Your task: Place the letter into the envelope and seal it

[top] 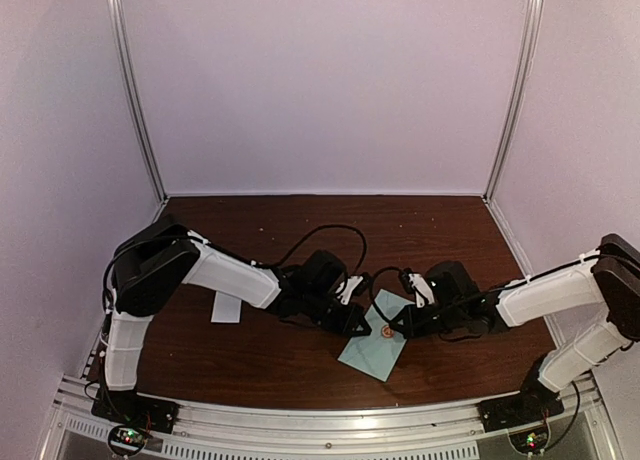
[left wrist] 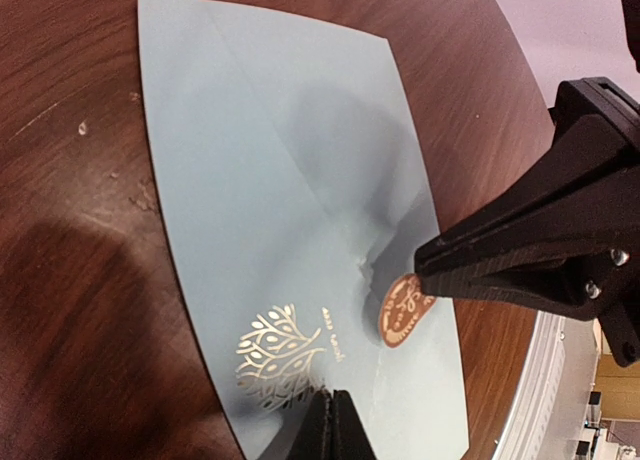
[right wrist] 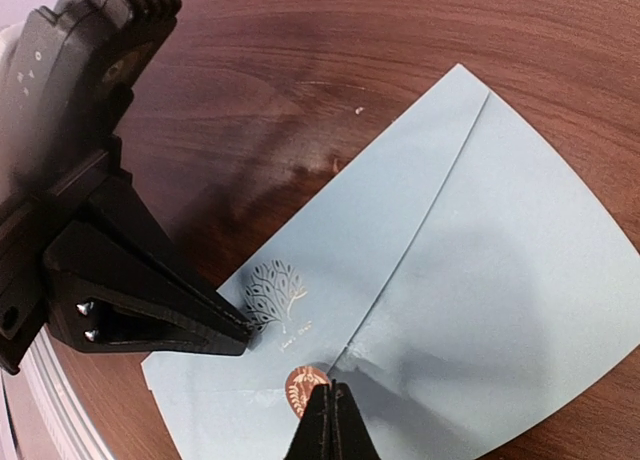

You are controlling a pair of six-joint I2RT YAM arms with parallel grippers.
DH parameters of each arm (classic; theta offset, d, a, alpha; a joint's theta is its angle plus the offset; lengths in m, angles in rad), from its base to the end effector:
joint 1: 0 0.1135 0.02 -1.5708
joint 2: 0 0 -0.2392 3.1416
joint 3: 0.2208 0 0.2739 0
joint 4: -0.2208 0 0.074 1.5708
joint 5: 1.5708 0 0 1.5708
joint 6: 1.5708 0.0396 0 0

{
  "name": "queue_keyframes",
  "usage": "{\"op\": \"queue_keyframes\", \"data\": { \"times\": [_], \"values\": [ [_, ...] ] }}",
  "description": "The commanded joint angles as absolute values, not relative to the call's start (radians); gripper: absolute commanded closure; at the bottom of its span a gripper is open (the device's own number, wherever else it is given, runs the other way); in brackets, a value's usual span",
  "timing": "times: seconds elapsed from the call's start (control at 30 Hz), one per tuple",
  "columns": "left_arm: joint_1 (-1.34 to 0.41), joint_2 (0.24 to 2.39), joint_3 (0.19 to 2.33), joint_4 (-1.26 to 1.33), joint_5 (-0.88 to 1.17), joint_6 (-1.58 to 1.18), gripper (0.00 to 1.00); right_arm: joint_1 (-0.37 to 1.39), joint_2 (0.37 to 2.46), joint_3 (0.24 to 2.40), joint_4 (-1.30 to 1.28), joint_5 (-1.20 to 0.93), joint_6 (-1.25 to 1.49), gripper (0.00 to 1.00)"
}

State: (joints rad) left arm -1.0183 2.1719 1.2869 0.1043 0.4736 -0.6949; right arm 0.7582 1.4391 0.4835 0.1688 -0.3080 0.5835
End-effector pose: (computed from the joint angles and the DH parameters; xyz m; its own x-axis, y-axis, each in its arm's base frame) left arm 0.2200 -0.3913 0.0650 -0.8776 0.3377 -0.3402 0.4760 0.5305 -0.7015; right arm 0.1883 0.1949 0.0879 -0.8757 -0.1062 -0.4710 -0.3933 0.7228 0.5682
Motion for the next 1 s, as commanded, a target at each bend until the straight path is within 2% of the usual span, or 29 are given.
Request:
{"op": "queue_keyframes", "data": {
  "times": [0.0,0.97],
  "values": [
    [-1.028,2.200,1.290,0.095,0.471,-0.698,1.00,0.767,1.452,0.503,0.189,-0.276,0.585,1.00],
    [-1.029,2.201,1.297,0.095,0.471,-0.701,1.00,0.766,1.519,0.527,0.204,-0.264,0.577,1.00]
  ]
}}
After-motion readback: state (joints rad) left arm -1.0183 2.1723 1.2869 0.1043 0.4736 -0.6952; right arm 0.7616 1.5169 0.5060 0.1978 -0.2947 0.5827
